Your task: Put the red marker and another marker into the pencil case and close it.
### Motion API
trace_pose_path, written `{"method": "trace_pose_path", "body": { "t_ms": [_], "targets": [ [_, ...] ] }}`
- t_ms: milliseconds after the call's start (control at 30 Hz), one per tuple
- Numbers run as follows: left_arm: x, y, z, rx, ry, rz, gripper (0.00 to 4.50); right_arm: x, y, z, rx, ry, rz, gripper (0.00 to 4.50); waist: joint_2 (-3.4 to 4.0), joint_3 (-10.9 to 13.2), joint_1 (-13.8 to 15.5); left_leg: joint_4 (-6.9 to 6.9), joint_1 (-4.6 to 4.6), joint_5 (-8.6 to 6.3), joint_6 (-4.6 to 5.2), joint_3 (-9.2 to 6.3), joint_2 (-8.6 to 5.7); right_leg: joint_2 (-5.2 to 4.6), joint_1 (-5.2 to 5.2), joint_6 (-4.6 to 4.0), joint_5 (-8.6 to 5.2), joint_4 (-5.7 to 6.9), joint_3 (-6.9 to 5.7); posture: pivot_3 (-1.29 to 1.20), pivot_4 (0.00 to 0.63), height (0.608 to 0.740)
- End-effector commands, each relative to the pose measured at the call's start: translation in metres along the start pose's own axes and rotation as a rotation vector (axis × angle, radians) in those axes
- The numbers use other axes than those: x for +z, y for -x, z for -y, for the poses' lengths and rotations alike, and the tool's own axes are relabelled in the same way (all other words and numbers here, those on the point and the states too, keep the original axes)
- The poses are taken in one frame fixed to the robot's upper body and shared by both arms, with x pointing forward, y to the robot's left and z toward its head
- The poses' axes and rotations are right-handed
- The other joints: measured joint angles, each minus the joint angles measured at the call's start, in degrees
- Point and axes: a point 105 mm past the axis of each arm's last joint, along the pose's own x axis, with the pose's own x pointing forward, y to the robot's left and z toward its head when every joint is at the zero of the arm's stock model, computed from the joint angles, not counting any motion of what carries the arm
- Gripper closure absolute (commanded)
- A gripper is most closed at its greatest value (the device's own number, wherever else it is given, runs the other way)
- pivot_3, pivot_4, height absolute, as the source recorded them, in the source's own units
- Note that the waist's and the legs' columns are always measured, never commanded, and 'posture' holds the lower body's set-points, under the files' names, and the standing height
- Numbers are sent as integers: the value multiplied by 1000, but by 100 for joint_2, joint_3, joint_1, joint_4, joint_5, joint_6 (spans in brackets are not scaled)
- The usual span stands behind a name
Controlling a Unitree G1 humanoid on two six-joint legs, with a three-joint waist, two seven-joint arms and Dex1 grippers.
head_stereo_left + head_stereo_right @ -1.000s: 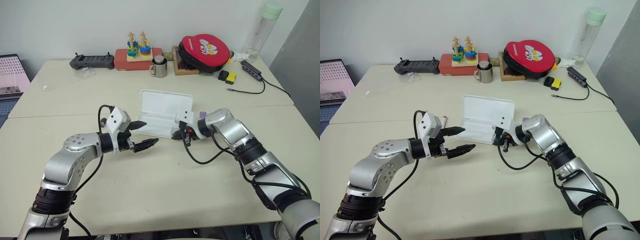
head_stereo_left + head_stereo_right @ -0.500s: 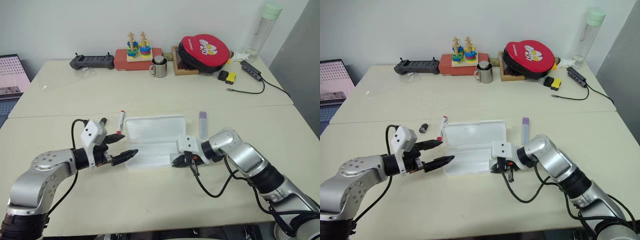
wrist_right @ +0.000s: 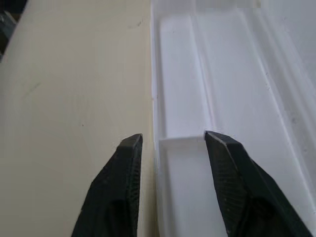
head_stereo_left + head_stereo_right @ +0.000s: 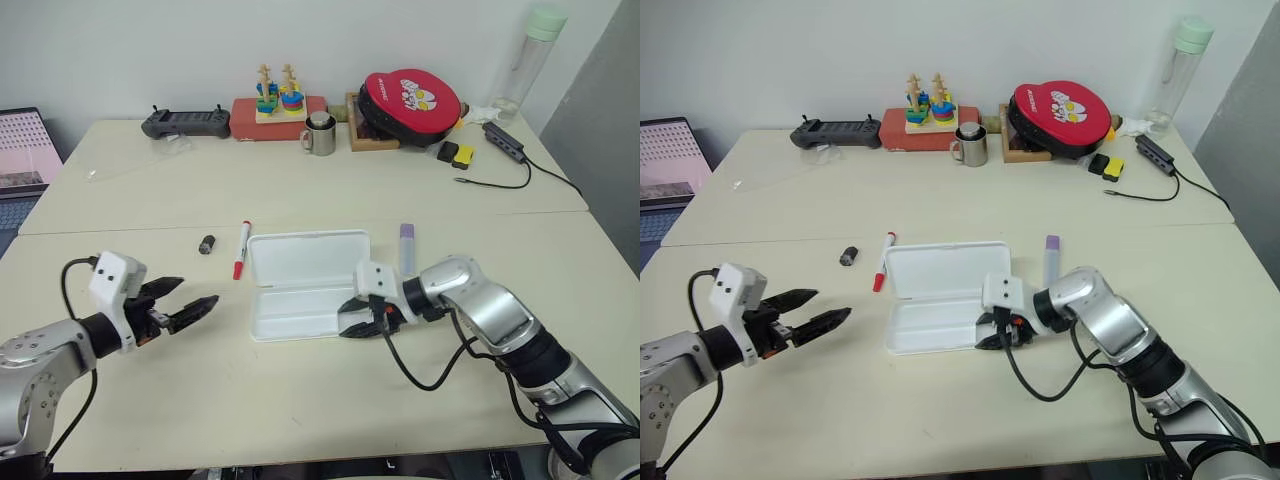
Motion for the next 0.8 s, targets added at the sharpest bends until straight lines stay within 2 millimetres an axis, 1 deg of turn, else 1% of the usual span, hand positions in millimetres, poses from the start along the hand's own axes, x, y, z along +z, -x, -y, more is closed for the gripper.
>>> {"method": "trace_pose_path", "body": {
  "t_ms": [33,167,267,367,467,667,733,767,800],
  "targets": [
    [12,-18,-5,68,2,66,0,51,11,15,-99,87,200,1369,-1,-1,12,0,0,0,0,0,-1,0,0,0,0,0,-1,0,150,740],
    [3,-45,6,43,-1,28,0,65,16,22,-151,88,263,379,-18,-11,8,5,1,0,0,-2,-3,-1,2,0,1,5,0,0,150,740],
    [-4,-60,4,65,-17,-12,0,74,20,27,-186,97,297,379,-20,-12,-15,3,0,0,0,-1,-7,-2,-3,0,1,5,-7,0,150,740],
    [-10,-70,1,80,-30,-49,0,78,24,30,-211,100,309,379,-20,-12,-23,3,1,0,-1,0,-4,-1,-4,0,1,7,-11,0,150,740],
    [-6,-79,-2,84,-26,-40,0,81,26,32,-231,98,319,379,-20,-12,-21,5,3,0,-1,2,-4,-1,-2,0,1,9,-10,0,150,740],
    [-3,-94,2,52,-37,-42,0,86,29,34,-252,100,339,379,-20,-12,-11,9,3,0,-1,0,-7,-2,-1,0,1,13,-11,0,150,740],
    [-2,-99,4,43,-40,-40,378,88,30,36,-263,100,354,361,-20,-12,-6,11,3,0,0,1,-8,-3,0,0,1,13,-11,0,150,740],
    [-2,-101,5,43,-44,-40,493,91,32,37,-268,100,366,361,-20,-13,-5,13,2,0,0,-1,-9,-3,0,0,1,14,-11,0,150,740],
    [-1,-102,5,41,-44,-38,768,94,33,37,-272,99,385,361,-20,-13,-5,14,2,0,0,-1,-9,-3,0,0,1,15,-11,0,150,740]
  ]
}}
